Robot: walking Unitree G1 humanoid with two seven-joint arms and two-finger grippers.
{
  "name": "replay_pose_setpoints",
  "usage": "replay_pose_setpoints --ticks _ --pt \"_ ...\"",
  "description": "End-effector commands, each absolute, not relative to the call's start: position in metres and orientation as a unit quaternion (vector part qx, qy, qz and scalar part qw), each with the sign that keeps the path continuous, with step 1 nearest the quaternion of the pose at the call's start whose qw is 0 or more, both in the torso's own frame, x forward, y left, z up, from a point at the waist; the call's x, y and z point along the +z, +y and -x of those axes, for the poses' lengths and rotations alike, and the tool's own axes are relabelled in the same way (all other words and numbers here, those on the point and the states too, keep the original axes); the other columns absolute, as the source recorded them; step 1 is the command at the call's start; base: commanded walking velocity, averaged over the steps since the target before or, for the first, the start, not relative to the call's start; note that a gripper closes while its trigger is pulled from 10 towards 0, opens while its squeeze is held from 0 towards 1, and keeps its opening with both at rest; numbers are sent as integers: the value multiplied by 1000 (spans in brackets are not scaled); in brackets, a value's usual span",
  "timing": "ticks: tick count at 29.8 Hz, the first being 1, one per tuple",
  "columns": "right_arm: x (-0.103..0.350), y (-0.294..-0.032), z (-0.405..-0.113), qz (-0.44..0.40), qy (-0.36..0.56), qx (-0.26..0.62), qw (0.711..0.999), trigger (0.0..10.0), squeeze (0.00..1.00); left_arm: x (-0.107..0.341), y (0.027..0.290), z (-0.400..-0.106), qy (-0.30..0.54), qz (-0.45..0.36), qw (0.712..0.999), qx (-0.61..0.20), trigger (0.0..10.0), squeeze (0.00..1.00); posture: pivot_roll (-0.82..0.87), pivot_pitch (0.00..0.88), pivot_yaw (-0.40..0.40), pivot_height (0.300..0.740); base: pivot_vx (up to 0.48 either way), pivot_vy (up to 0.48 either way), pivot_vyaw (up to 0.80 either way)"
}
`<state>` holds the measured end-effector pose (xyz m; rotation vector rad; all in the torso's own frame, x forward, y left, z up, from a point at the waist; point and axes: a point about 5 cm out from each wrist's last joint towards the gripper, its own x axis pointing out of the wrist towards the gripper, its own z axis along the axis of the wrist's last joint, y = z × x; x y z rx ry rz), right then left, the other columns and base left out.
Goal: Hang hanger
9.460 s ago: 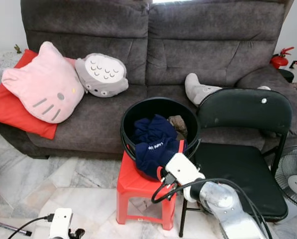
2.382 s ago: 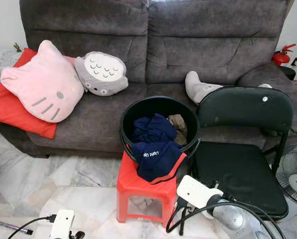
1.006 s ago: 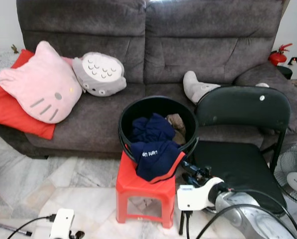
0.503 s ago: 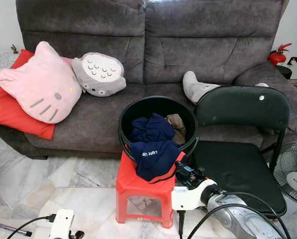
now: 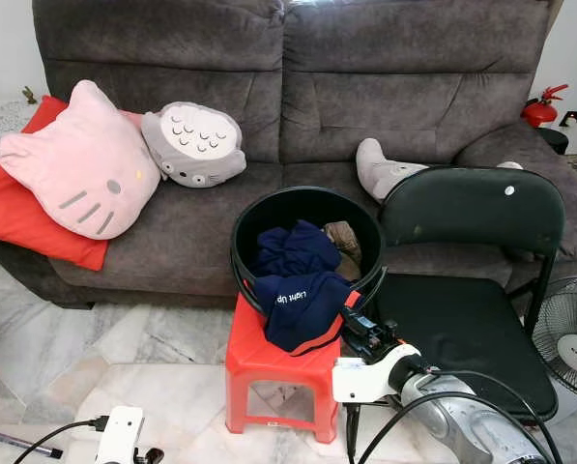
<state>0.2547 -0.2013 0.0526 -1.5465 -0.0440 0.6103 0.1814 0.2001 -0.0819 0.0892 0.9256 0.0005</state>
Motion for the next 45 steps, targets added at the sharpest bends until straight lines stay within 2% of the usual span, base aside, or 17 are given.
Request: replay_pose_setpoints --ticks 1,14,15,16,17,21,35,45 --pt "54 -198 -258 685 -27 274 674 10000 1000 -83 202 -179 451 -51 891 -1 10000 0 -71 0 10 740 0 0 0" --pt "59 -204 -262 696 -31 261 668 10000 1000 -83 202 -180 450 -52 891 -1 10000 0 -72 2 12 740 0 0 0" --pt "58 -206 -263 696 -24 263 667 10000 816 -83 202 -180 451 -52 891 -2 10000 0 -72 1 12 740 0 0 0" --pt "57 -206 -263 697 -22 263 667 10000 337 -83 202 -180 451 -52 891 -2 10000 0 -72 1 12 740 0 0 0" --pt "56 -207 -263 698 -16 264 665 10000 0 -83 202 -180 451 -52 891 -2 10000 0 -72 1 12 740 0 0 0" --pt "53 -210 -264 701 4 263 663 10000 0 -83 202 -180 450 -51 891 -2 10000 0 -66 2 12 740 0 0 0" --pt "61 -208 -276 721 -25 261 641 10000 0 -82 202 -180 449 -53 892 0 10000 0 -65 1 13 740 0 0 0" --pt "62 -198 -280 711 -52 272 647 10000 0 -83 202 -180 449 -53 892 1 10000 0 -60 0 11 740 0 0 0"
